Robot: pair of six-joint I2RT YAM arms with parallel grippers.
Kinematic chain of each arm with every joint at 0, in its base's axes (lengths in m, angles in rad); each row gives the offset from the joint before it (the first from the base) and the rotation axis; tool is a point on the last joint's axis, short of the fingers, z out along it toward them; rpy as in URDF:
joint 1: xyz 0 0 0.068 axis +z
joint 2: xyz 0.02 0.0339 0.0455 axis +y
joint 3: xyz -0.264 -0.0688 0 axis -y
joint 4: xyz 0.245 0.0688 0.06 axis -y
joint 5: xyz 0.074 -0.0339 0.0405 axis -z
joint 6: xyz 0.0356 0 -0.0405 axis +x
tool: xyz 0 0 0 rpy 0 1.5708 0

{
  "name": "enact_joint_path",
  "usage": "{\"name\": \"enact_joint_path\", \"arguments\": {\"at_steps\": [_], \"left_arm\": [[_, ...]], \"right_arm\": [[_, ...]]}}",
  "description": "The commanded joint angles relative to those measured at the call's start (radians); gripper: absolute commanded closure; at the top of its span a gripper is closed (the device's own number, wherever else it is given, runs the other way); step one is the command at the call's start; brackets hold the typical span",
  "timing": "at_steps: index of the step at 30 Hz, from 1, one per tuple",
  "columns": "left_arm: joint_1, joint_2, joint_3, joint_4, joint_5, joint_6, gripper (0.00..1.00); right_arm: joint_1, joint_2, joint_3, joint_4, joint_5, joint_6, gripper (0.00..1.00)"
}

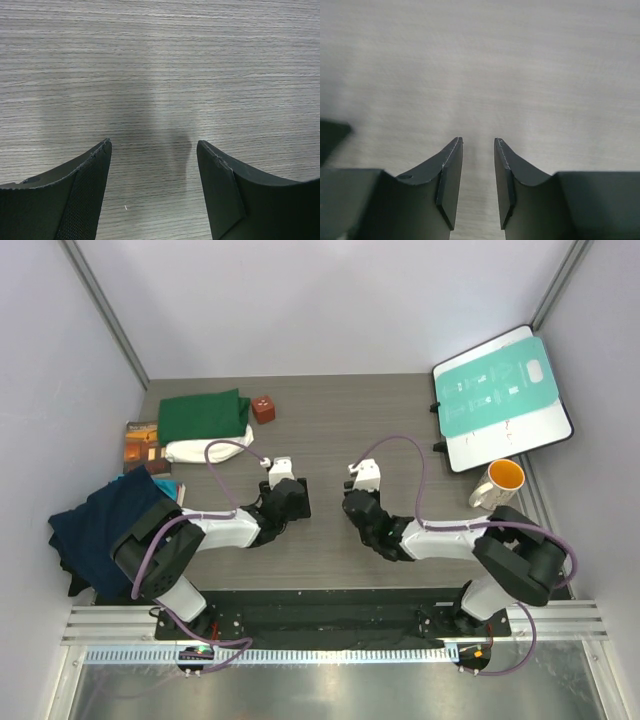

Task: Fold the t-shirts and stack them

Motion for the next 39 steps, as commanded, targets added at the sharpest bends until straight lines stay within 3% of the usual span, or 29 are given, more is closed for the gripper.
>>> {"name": "enact_joint_path", "arguments": {"at_steps": [1, 8, 9, 14, 20, 30, 34, 39], "left_arm": [[0.003, 0.017, 0.022, -0.035, 0.003, 0.001, 0.31], [0.002, 0.025, 0.032, -0.050, -0.005, -0.001, 0.31], [0.003, 0.027, 0.035, -0.053, -0.005, -0.001, 0.31], [0.003, 0.043, 0.053, -0.067, 0.003, 0.001, 0.32], [0.003, 0.044, 0.055, -0.070, 0.003, -0.002, 0.32], [0.002, 0.042, 0.053, -0.074, 0.003, 0.001, 0.33], [0.003, 0.050, 0.061, -0.079, 0.004, 0.006, 0.34], [0.003, 0.056, 0.067, -0.084, 0.007, 0.009, 0.34]], "right_arm": [[-0.006, -0.105, 0.172, -0.146, 0.057, -0.085, 0.60], [-0.109, -0.178, 0.515, -0.527, -0.052, -0.069, 0.50], [-0.121, -0.180, 0.607, -0.569, -0.046, -0.070, 0.50], [-0.166, -0.217, 0.761, -0.738, 0.066, -0.113, 0.50], [-0.344, -0.362, 0.717, -0.785, 0.055, -0.042, 0.50], [-0.603, -0.430, 0.699, -0.889, -0.029, -0.066, 0.50], [-0.793, -0.433, 0.676, -0.932, -0.124, -0.033, 0.50], [-0.896, -0.458, 0.659, -0.965, -0.167, 0.040, 0.50]]}}
